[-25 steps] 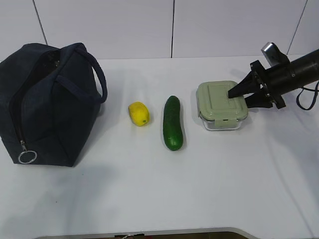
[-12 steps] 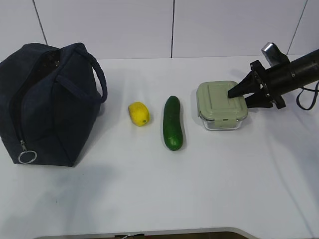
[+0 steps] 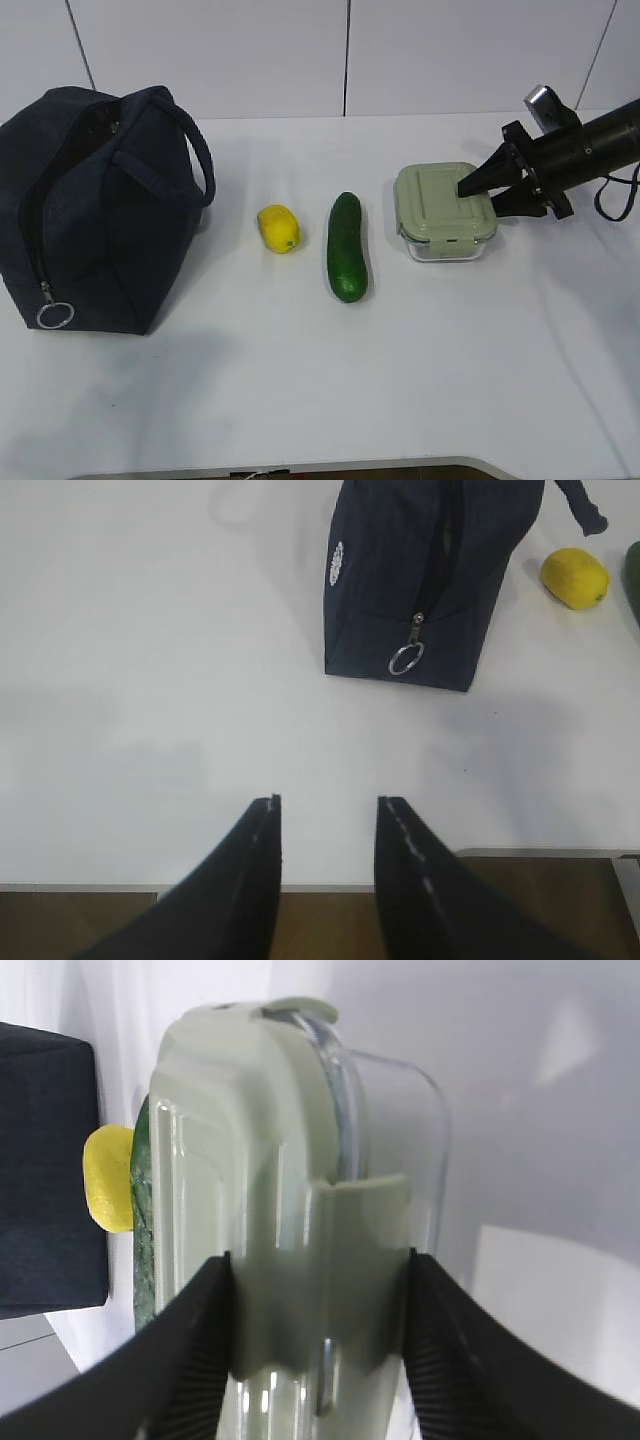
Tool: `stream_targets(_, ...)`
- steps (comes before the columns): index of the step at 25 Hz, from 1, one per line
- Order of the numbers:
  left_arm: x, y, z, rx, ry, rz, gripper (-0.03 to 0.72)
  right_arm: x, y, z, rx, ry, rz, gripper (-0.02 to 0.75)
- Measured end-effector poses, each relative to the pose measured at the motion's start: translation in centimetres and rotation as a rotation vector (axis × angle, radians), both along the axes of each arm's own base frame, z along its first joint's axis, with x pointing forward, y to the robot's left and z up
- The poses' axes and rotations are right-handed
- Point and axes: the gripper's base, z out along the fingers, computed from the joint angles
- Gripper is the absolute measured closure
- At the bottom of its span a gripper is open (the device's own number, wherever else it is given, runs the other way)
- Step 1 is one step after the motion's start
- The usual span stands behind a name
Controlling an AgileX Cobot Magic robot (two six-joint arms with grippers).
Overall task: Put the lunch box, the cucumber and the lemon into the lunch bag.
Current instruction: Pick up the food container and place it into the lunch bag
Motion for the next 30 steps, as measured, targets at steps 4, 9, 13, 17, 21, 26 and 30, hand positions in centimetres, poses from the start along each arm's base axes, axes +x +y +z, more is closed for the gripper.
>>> stream_targets(4, 0.0, 0.0, 0.0, 0.000, 0.000, 0.000, 0.463, 0.0, 0.0, 0.0, 0.000, 0.000, 0.000, 0.365)
stream_targets(9, 0.0, 0.0, 0.0, 0.000, 0.000, 0.000, 0.463, 0.0, 0.0, 0.0, 0.000, 0.002, -0.001, 0.374)
stream_targets(13, 0.0, 0.0, 0.0, 0.000, 0.000, 0.000, 0.463, 0.0, 0.0, 0.0, 0.000, 0.004, -0.005, 0.374)
stream_targets(17, 0.0, 0.0, 0.0, 0.000, 0.000, 0.000, 0.463, 0.0, 0.0, 0.0, 0.006, 0.013, -0.017, 0.374)
stream_targets(21, 0.0, 0.0, 0.0, 0.000, 0.000, 0.000, 0.463, 0.0, 0.0, 0.4, 0.000, 0.007, -0.023, 0.375)
stream_targets(26, 0.0, 0.0, 0.0, 0.000, 0.000, 0.000, 0.463, 0.0, -0.1, 0.7, -0.010, 0.009, -0.036, 0.375)
stream_targets(30, 0.0, 0.0, 0.0, 0.000, 0.000, 0.000, 0.463, 0.0, -0.1, 1.0, -0.021, 0.006, -0.036, 0.376)
